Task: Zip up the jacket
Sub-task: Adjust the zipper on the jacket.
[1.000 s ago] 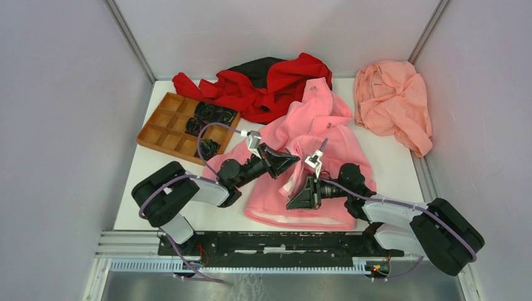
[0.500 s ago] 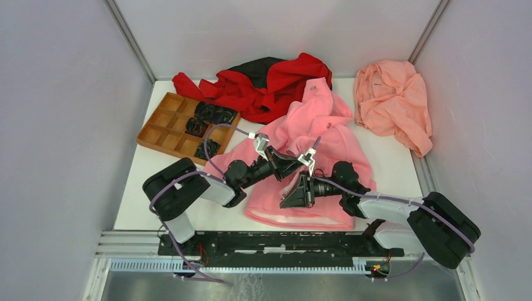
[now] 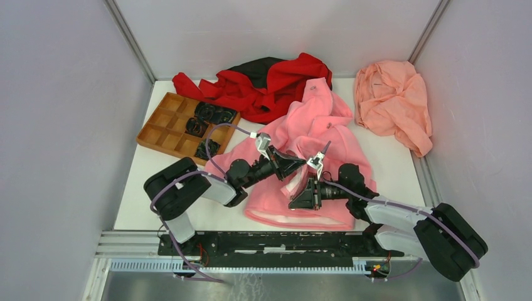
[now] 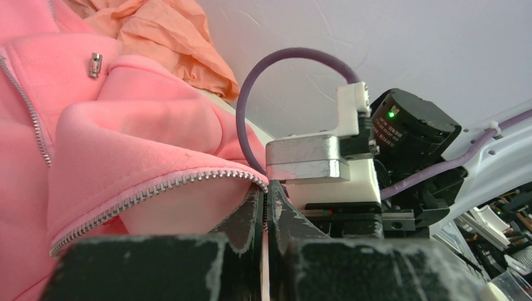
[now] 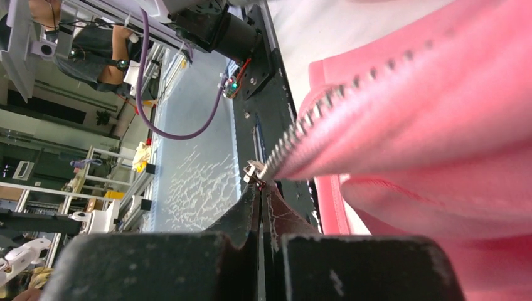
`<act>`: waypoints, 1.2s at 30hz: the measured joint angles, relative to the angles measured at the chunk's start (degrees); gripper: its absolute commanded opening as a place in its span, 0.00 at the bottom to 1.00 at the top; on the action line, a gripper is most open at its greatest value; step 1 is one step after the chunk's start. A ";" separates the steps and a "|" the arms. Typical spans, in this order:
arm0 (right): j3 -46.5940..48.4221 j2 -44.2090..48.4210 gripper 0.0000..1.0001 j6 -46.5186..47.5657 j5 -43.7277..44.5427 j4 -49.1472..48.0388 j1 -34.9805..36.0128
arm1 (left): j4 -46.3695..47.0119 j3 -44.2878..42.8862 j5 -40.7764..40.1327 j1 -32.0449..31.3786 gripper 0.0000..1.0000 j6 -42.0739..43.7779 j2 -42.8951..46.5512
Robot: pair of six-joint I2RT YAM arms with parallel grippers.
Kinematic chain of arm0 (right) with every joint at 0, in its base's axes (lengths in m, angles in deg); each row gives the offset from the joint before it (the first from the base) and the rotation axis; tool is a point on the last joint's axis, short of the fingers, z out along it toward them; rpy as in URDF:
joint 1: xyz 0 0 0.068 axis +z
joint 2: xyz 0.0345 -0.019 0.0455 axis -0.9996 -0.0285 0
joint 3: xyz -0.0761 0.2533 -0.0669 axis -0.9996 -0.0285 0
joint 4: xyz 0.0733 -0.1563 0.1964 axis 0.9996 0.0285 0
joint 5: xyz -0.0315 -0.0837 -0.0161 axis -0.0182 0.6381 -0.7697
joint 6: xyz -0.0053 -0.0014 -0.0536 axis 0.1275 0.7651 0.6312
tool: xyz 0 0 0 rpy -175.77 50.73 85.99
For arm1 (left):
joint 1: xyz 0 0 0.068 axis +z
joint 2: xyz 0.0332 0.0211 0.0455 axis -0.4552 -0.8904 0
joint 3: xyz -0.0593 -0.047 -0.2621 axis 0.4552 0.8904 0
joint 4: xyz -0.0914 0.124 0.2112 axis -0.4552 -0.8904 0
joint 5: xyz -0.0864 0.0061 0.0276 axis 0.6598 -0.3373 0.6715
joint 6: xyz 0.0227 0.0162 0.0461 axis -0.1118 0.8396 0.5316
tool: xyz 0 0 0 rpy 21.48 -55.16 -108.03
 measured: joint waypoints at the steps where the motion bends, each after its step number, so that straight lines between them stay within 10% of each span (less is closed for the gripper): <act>1: -0.22 0.07 0.00 0.17 -0.04 -0.02 -0.20 | -0.07 0.09 0.07 0.00 0.04 -0.02 0.15; 14: 1.92 -3.63 0.00 5.38 -2.23 7.61 -1.49 | -6.82 10.62 -7.85 -1.07 0.64 -3.63 12.92; 21: 7.54 -10.08 0.00 7.48 -3.04 9.25 -1.09 | -34.25 9.62 -18.93 -6.16 0.70 -2.27 33.79; 36: 11.47 -16.85 0.00 7.37 -4.22 6.36 2.56 | -71.14 3.17 -31.74 -10.56 0.68 -6.73 35.63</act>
